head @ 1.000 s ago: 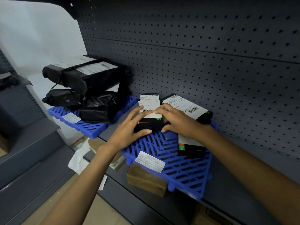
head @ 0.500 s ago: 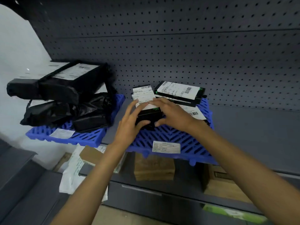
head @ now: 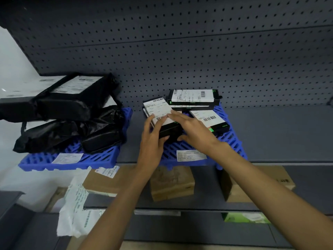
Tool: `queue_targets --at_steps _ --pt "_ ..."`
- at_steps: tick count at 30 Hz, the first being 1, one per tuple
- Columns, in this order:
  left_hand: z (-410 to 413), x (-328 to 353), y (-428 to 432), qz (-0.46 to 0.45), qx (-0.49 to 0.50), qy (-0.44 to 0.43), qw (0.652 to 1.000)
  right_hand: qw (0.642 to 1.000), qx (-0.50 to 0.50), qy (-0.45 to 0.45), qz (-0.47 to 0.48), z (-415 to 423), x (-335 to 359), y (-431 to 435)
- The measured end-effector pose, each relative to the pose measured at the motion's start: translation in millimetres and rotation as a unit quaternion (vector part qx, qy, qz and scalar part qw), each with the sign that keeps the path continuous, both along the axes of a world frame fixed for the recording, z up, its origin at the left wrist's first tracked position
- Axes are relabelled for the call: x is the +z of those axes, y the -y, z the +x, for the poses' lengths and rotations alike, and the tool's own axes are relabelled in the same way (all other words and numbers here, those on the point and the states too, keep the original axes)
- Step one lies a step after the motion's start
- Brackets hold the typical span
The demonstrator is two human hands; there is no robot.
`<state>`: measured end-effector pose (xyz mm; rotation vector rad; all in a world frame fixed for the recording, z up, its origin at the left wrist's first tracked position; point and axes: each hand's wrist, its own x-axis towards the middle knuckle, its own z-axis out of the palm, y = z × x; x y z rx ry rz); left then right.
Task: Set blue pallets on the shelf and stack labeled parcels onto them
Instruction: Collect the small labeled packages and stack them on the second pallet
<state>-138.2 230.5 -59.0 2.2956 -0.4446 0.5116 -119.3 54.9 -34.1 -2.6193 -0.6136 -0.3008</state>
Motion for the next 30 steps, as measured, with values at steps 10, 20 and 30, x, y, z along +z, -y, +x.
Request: queue_targets --at_steps 10,20,30 --pt "27 6 -12 -0.003 -0.121 -0.015 0.993 0.996 -0.045 0.005 0.071 -5 -3 7" --pt "43 8 -16 0.014 -0.164 -0.057 0.985 0.994 -0.099 0.039 -0.013 -2 -2 3" --pt "27 -2 -5 -0.019 -0.053 -0.008 0.998 0.999 -0.003 0.015 0.05 19 -3 6"
